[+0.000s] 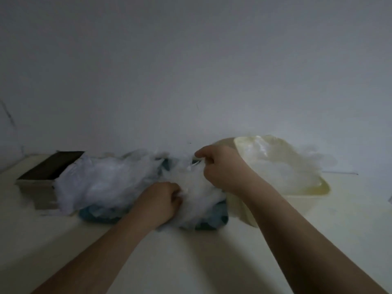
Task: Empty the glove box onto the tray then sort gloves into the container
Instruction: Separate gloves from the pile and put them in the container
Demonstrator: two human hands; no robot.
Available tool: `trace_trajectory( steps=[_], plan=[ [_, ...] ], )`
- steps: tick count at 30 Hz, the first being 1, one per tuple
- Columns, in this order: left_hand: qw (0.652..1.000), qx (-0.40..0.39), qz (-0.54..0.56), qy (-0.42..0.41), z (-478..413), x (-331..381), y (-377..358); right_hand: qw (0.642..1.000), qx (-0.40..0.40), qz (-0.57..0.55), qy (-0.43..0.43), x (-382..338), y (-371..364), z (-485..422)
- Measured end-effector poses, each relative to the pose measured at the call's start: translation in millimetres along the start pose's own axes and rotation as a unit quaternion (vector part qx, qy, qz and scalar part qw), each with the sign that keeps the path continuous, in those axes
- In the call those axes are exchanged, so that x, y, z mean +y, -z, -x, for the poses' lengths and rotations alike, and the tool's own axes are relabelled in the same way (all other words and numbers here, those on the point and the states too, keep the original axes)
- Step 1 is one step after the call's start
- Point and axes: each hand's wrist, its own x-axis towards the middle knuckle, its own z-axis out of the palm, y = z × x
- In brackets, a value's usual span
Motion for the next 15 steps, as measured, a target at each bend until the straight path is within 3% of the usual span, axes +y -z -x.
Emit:
trace_trajectory(
  steps=[4,8,11,15],
  plan=[
    [0.994,0.049,0.095,0.007,-1,-11,8,0.996,-0.033,-0.078,-0.025,18,-38,-7],
    [0.968,0.090,0.232,0.037,-8,-6,45,0.992,-0.041,-0.109,0.043,22,-45,-20],
    [0.912,0.041,0.400,0.085,-8,-1,72,0.989,-0.032,-0.119,0.082,21,-40,-26],
    [0.867,-0.066,0.489,0.068,-6,1,87,0.983,0.011,-0.159,0.087,20,-40,-32]
  ],
)
